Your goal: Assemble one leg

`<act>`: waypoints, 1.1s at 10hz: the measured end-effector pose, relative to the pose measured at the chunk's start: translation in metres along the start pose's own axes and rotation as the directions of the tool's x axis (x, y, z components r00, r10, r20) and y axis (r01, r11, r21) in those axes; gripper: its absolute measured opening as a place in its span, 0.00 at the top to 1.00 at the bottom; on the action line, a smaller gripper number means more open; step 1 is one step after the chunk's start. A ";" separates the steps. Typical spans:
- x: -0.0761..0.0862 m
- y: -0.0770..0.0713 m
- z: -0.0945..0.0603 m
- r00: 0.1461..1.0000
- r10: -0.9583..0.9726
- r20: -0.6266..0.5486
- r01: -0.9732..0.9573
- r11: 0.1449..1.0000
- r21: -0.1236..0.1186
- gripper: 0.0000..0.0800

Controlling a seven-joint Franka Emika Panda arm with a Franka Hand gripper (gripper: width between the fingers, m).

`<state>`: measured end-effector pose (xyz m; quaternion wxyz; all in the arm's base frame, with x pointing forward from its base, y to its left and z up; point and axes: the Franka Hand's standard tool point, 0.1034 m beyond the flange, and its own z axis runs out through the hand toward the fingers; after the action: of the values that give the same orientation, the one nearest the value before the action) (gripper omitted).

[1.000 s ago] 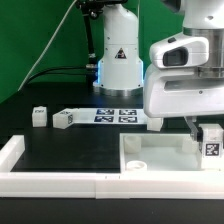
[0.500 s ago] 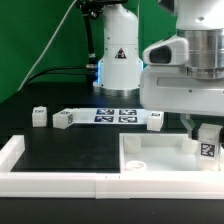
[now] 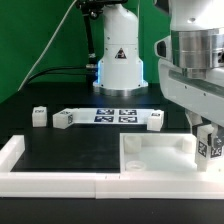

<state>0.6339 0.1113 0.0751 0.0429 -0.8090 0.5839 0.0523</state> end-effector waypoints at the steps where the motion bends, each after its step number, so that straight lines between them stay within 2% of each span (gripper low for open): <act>1: -0.001 0.000 0.000 0.997 0.082 0.002 -0.082 0.997 0.000 0.63; 2: -0.001 0.000 0.001 0.999 0.051 0.002 -0.051 0.999 -0.001 0.63; 3: -0.002 0.000 0.001 1.000 0.010 0.001 -0.010 1.000 0.001 0.48; 4: -0.004 -0.004 0.000 1.000 0.004 -0.003 -0.004 1.000 0.015 0.30; 5: -0.010 -0.004 0.001 0.997 -0.078 -0.005 0.078 0.997 0.011 0.22; 7: -0.019 -0.003 0.005 0.943 -0.333 -0.009 0.333 0.943 -0.003 0.19; 8: -0.021 -0.003 0.007 0.842 -0.540 -0.016 0.539 0.842 -0.019 0.19; 9: -0.022 -0.003 0.007 0.775 -0.632 -0.015 0.632 0.775 -0.022 0.19; 11: -0.018 -0.003 0.006 0.561 -0.828 -0.013 0.827 0.561 -0.035 0.19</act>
Offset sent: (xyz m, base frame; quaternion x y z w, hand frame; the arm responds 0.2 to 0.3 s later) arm 0.0005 0.0072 0.0063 0.0314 0.0131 -0.0281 0.9990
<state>0.6308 0.1300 0.0719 0.0443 -0.9893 0.1370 0.0222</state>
